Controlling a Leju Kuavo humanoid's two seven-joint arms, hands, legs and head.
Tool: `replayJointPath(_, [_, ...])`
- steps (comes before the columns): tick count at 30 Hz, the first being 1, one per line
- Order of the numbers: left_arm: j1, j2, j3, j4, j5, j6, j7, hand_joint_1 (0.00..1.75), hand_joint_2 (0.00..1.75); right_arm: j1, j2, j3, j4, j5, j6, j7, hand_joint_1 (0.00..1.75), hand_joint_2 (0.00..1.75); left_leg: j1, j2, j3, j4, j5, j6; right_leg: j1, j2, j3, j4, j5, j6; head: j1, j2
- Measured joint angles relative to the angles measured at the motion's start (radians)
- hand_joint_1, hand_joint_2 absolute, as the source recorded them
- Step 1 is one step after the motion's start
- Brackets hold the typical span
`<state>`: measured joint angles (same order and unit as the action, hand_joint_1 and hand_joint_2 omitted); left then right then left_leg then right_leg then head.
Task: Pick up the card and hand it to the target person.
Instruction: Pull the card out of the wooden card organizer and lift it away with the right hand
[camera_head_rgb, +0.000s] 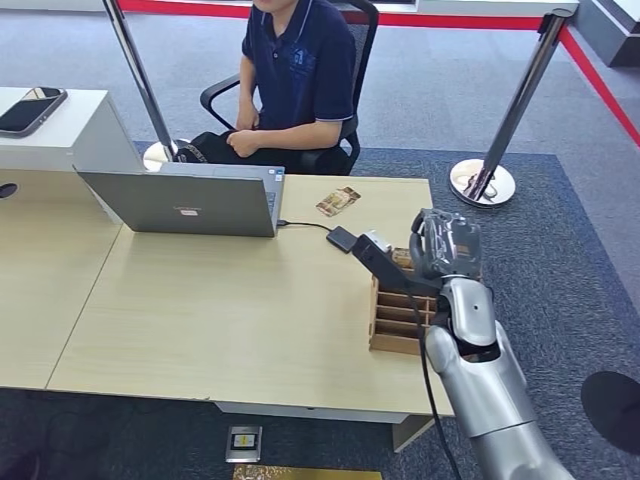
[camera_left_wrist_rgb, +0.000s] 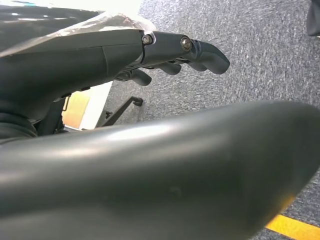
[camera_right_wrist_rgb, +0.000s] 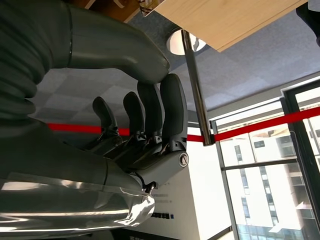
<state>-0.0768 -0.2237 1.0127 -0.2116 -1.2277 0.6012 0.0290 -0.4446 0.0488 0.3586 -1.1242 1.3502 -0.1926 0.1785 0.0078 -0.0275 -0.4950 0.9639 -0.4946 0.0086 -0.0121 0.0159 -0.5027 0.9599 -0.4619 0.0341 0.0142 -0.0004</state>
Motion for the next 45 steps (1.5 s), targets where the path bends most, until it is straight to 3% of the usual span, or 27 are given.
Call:
replayJointPath(2, [0.0, 0.0, 0.0, 0.0, 0.0, 0.0, -0.002, 0.0, 0.0, 0.0, 0.0, 0.002, 0.0, -0.001, -0.001, 0.003, 0.72, 1.75, 0.0, 0.0, 0.0, 0.0, 0.0, 0.0, 0.0, 0.0, 0.0, 0.0, 0.0, 0.0, 0.0, 0.0])
replayJointPath(12, [0.0, 0.001, 0.0, 0.0, 0.0, 0.0, -0.002, 0.0, 0.0, 0.0, 0.0, 0.003, 0.0, -0.001, -0.001, 0.009, 0.93, 1.75, 0.0, 0.0, -0.001, 0.0, 0.0, 0.0, 0.0, 0.0, -0.001, 0.0, 0.0, 0.0, 0.0, 0.0])
replayJointPath(18, [0.0, 0.001, 0.0, 0.002, 0.001, 0.0, -0.002, 0.0, 0.0, -0.007, 0.001, 0.004, 0.009, -0.001, 0.002, 0.009, 1.26, 1.75, 0.0, 0.0, -0.001, 0.0, 0.001, 0.0, 0.0, 0.0, -0.001, 0.0, 0.001, 0.0, 0.0, 0.0])
replayJointPath(24, [0.0, 0.001, 0.0, 0.006, 0.001, 0.0, -0.002, 0.0, 0.0, -0.028, 0.005, 0.009, 0.037, -0.004, 0.003, 0.009, 1.39, 1.75, 0.0, 0.0, -0.002, 0.0, 0.001, 0.0, 0.0, 0.0, -0.001, 0.0, 0.001, 0.0, 0.0, 0.0])
replayJointPath(36, [0.001, 0.001, 0.0, 0.008, -0.001, 0.001, -0.002, 0.0, 0.0, -0.037, 0.01, 0.009, 0.073, -0.014, 0.003, 0.008, 1.34, 1.75, 0.0, 0.0, -0.002, 0.0, 0.001, 0.0, 0.0, 0.0, -0.002, 0.0, 0.001, 0.0, 0.0, 0.0])
replayJointPath(45, [0.001, 0.001, 0.0, 0.008, -0.003, 0.001, -0.003, 0.0, 0.0, -0.037, 0.01, 0.009, 0.073, -0.016, 0.003, 0.008, 1.07, 1.75, 0.0, 0.0, -0.002, 0.0, 0.002, 0.0, 0.0, 0.0, -0.002, 0.0, 0.002, 0.0, 0.0, 0.0])
